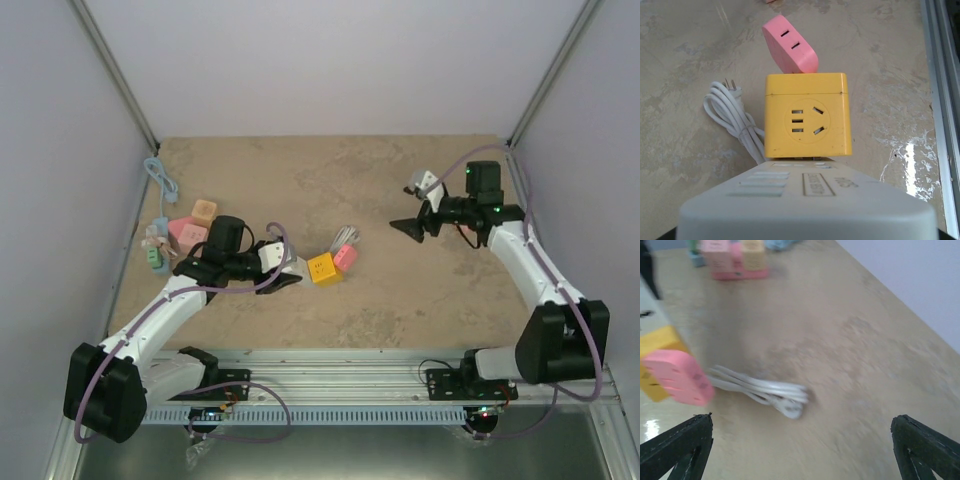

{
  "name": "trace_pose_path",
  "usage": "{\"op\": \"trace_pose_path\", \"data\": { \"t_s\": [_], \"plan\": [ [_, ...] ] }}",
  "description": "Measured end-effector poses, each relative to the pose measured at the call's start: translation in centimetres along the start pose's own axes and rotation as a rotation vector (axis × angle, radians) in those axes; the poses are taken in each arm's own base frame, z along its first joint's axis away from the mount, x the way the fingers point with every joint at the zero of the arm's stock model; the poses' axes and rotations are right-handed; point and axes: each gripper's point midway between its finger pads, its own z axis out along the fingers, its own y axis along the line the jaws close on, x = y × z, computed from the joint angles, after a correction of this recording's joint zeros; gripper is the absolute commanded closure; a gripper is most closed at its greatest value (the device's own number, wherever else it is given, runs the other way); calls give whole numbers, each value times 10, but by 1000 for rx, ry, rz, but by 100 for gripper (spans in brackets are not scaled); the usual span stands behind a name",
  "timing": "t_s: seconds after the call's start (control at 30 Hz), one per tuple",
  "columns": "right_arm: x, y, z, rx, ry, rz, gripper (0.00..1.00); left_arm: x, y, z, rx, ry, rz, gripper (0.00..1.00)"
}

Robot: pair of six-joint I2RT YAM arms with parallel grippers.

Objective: Pull the plug off the socket
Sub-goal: Place the plug at the center of the board.

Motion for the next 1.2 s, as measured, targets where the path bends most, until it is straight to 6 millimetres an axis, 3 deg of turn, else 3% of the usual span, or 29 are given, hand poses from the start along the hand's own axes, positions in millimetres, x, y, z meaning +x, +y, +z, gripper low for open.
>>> {"op": "trace_pose_path", "data": {
  "t_s": [0.17,0.4,0.93,1.2],
  "plan": [
    [-33,61,3,-119,-57,-227,2,2,-3,0,14,6,10,100],
    [-50,113,16,-264,-64,-369,2,4,-8,0,35,10,24,100],
    [-17,180,75,-508,129,-426,2,12,-14,1,65,41,55,100],
    [-1,196,98,-539,230,-468,2,14,-13,2,72,50,50,100]
  ]
}}
